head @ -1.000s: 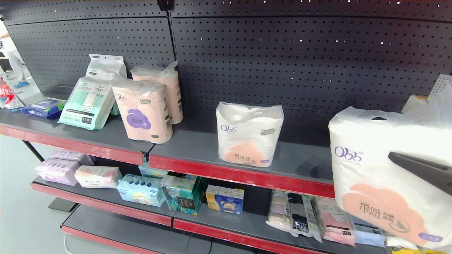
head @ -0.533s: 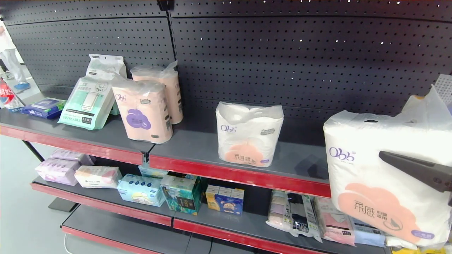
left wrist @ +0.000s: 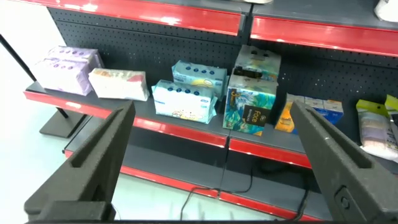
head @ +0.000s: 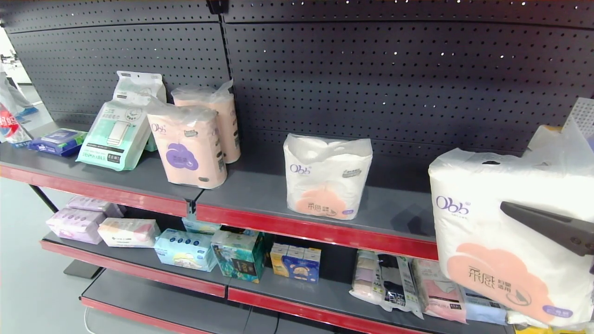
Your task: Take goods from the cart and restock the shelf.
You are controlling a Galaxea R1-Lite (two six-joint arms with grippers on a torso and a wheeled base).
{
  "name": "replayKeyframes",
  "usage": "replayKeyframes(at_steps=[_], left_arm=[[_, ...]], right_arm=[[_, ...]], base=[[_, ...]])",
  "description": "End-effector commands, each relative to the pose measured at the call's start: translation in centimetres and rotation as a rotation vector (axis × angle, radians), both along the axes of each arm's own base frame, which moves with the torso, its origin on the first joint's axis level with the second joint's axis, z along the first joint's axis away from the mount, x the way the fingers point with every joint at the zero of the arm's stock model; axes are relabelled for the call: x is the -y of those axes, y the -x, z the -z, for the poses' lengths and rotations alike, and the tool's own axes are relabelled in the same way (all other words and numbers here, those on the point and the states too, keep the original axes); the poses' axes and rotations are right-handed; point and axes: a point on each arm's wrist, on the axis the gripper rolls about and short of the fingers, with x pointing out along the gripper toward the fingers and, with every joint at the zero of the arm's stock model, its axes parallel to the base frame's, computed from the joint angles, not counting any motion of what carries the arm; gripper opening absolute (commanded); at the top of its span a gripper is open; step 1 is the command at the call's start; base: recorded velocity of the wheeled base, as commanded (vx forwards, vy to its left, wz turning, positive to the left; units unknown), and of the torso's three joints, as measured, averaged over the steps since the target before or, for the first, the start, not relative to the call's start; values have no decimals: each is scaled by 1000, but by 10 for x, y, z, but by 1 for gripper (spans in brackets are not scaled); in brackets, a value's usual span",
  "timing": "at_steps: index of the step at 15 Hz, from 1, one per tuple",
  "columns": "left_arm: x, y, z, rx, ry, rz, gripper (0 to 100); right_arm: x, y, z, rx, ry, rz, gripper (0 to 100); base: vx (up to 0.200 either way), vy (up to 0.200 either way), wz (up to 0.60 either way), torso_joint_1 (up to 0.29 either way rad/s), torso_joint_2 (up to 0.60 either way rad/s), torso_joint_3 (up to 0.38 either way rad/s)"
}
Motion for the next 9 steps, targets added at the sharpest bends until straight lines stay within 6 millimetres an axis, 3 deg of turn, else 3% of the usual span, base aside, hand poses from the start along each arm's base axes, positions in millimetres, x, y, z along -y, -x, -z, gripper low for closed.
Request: replayKeyframes(at_steps=[1, 6, 7, 9], left_arm=[[0, 0, 0, -2, 0, -2, 100], [0, 0, 0, -2, -1, 0, 100], [0, 0, 0, -2, -1, 0, 100], [0, 0, 0, -2, -1, 0, 100]], right_arm=[[3, 14, 2, 28, -3, 6, 0], [5, 24, 13, 22, -1, 14, 0], [5, 24, 13, 19, -1, 14, 0], [6, 23, 13, 17, -1, 20, 0]], base=[[0, 0, 0, 0, 0, 0], [0, 0, 0, 0, 0, 0], [200, 0, 0, 2, 2, 2], [0, 0, 0, 0, 0, 0]])
